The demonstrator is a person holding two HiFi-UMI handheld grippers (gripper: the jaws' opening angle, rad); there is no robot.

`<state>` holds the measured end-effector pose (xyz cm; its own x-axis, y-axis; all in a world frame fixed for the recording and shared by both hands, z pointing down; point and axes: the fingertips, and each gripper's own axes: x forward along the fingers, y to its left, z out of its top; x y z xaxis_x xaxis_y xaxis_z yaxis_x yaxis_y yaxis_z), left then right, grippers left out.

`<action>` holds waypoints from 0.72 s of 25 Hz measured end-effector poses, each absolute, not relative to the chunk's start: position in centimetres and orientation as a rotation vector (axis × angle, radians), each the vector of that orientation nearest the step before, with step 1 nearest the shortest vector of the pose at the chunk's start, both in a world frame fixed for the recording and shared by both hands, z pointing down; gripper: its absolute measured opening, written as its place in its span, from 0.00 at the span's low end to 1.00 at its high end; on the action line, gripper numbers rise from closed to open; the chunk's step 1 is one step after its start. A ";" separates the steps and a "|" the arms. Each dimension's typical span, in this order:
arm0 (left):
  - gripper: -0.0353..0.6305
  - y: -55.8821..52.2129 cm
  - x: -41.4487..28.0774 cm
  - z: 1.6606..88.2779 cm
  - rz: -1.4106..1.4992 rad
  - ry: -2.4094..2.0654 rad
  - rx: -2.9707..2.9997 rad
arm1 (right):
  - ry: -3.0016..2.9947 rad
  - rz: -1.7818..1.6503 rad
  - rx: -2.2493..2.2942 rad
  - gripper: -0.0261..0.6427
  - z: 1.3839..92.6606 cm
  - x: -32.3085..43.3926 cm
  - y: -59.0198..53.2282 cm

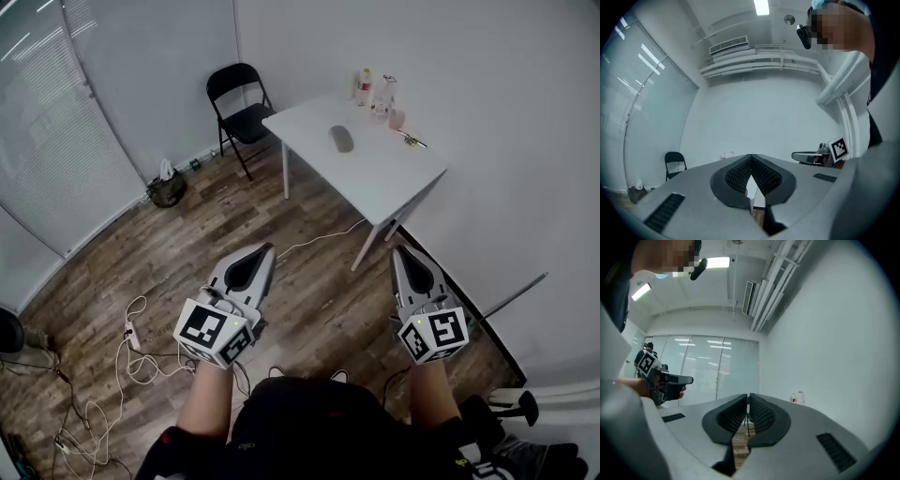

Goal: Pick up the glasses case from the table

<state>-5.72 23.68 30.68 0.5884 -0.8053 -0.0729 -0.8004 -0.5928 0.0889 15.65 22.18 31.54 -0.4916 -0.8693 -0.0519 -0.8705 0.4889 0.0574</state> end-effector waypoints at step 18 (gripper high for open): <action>0.08 23.2 -13.2 31.9 -0.187 -1.347 2.757 | 2.693 0.127 -1.628 0.09 32.3 8.4 22.1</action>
<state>-13.18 23.18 31.88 0.6092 -0.7890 -0.0793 -0.7809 -0.6143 0.1134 8.36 22.06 32.33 -0.4655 -0.8844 -0.0346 -0.8837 0.4623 0.0730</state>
